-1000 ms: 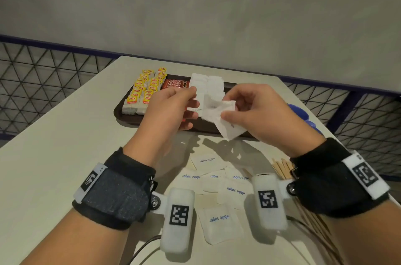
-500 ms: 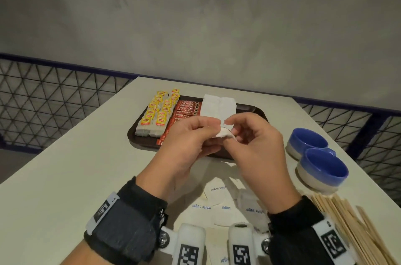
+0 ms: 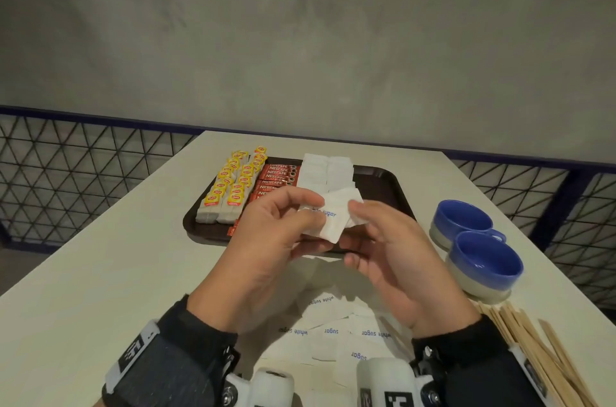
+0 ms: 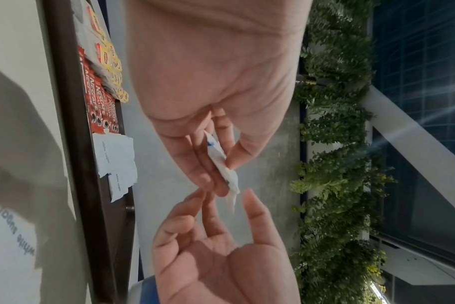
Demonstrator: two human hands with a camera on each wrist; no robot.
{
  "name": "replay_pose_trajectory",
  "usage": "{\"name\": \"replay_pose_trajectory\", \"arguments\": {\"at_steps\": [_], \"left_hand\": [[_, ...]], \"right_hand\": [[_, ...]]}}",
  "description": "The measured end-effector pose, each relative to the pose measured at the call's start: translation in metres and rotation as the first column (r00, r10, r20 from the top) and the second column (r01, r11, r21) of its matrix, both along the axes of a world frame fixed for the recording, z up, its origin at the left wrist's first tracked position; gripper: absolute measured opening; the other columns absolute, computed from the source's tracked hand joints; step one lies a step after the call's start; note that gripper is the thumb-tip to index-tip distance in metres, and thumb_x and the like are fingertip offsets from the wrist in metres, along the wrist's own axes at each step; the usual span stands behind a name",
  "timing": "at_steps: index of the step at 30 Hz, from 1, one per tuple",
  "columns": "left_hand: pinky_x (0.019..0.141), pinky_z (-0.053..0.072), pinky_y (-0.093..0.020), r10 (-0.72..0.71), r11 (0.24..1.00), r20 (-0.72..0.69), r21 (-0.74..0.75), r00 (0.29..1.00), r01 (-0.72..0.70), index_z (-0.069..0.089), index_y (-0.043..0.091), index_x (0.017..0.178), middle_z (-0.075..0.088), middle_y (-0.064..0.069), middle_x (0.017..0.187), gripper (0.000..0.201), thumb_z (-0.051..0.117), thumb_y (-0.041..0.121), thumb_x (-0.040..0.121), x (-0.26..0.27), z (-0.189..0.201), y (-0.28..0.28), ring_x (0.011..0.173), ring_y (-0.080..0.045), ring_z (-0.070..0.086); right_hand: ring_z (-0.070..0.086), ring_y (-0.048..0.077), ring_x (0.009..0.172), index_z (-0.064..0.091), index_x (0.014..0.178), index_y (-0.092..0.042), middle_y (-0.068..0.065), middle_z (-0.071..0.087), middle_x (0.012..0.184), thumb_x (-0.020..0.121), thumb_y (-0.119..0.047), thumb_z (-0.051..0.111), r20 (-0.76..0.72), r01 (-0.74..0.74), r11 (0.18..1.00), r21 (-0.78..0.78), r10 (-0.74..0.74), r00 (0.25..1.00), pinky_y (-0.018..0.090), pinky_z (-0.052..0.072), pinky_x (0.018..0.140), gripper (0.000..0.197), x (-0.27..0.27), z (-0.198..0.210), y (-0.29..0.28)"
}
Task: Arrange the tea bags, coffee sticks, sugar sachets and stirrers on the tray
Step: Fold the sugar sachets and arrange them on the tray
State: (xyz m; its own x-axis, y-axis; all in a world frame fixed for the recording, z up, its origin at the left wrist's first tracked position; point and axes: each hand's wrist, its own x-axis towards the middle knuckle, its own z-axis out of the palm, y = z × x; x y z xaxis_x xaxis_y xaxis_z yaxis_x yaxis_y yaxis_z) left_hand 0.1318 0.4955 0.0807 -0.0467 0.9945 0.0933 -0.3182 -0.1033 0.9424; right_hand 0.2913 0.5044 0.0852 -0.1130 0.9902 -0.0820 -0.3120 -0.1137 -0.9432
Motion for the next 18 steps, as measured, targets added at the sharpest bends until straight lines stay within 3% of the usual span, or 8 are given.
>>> {"name": "replay_pose_trajectory", "arguments": {"at_steps": [1, 3, 8, 12, 16, 18], "left_hand": [[0.063, 0.062, -0.032, 0.002, 1.000, -0.010, -0.002, 1.000, -0.002, 0.070, 0.008, 0.095, 0.074, -0.007, 0.076, 0.020, 0.066, -0.010, 0.088, 0.001, -0.001, 0.000, 0.065, -0.020, 0.070], [0.064, 0.063, -0.031, 0.024, 1.000, -0.021, -0.012, 0.999, -0.025, 0.068, 0.007, 0.100, 0.074, -0.006, 0.070, 0.020, 0.067, -0.009, 0.089, 0.003, -0.003, 0.001, 0.060, -0.018, 0.069], [0.062, 0.061, -0.026, 0.103, 0.994, 0.000, -0.029, 0.995, -0.103, 0.072, 0.008, 0.100, 0.078, -0.010, 0.082, 0.019, 0.069, -0.007, 0.089, -0.001, -0.006, 0.006, 0.066, -0.015, 0.072], [0.065, 0.060, -0.024, 0.197, 0.980, 0.027, -0.002, 0.980, -0.197, 0.082, 0.013, 0.090, 0.079, -0.009, 0.101, 0.022, 0.070, -0.005, 0.089, -0.006, -0.009, 0.011, 0.086, -0.020, 0.078], [0.069, 0.061, -0.024, 0.270, 0.962, 0.023, 0.026, 0.963, -0.270, 0.082, 0.019, 0.095, 0.076, -0.007, 0.118, 0.029, 0.070, -0.007, 0.089, -0.010, -0.011, 0.013, 0.103, -0.024, 0.075], [0.072, 0.062, -0.027, 0.267, 0.963, 0.013, 0.041, 0.963, -0.268, 0.082, 0.019, 0.100, 0.073, -0.005, 0.123, 0.034, 0.069, -0.010, 0.088, -0.011, -0.011, 0.013, 0.110, -0.026, 0.072]], "right_hand": [[0.057, 0.019, 0.068, 0.067, 0.109, 0.007, 0.018, 0.066, 0.086, 0.093, -0.014, 0.067, -0.008, -0.009, 1.000, -0.010, 0.009, 1.000, 0.032, 0.041, 0.059, 0.027, 0.000, -0.001, 0.000], [0.052, 0.015, 0.061, 0.070, 0.100, 0.006, 0.016, 0.065, 0.081, 0.093, -0.007, 0.066, -0.018, 0.020, 1.000, -0.002, -0.020, 1.000, 0.030, 0.039, 0.056, 0.015, 0.001, -0.004, 0.002], [0.054, 0.015, 0.063, 0.072, 0.097, -0.002, 0.012, 0.072, 0.085, 0.093, -0.002, 0.064, -0.002, 0.103, 0.994, 0.032, -0.103, 0.995, 0.029, 0.043, 0.056, 0.008, 0.001, -0.007, 0.004], [0.057, 0.016, 0.062, 0.071, 0.095, -0.006, 0.010, 0.075, 0.088, 0.093, -0.002, 0.065, -0.072, 0.126, 0.992, -0.005, -0.126, 0.989, 0.030, 0.047, 0.059, 0.007, 0.002, -0.006, 0.005], [0.060, 0.016, 0.059, 0.068, 0.081, -0.010, 0.008, 0.073, 0.077, 0.091, -0.001, 0.066, -0.147, 0.128, 0.991, -0.035, -0.132, 0.980, 0.032, 0.049, 0.061, 0.013, 0.004, -0.004, 0.003], [0.060, 0.016, 0.058, 0.067, 0.083, -0.009, 0.009, 0.071, 0.077, 0.090, -0.001, 0.067, -0.176, 0.111, 0.993, -0.035, -0.116, 0.977, 0.032, 0.049, 0.061, 0.011, 0.004, -0.004, 0.002]]}}
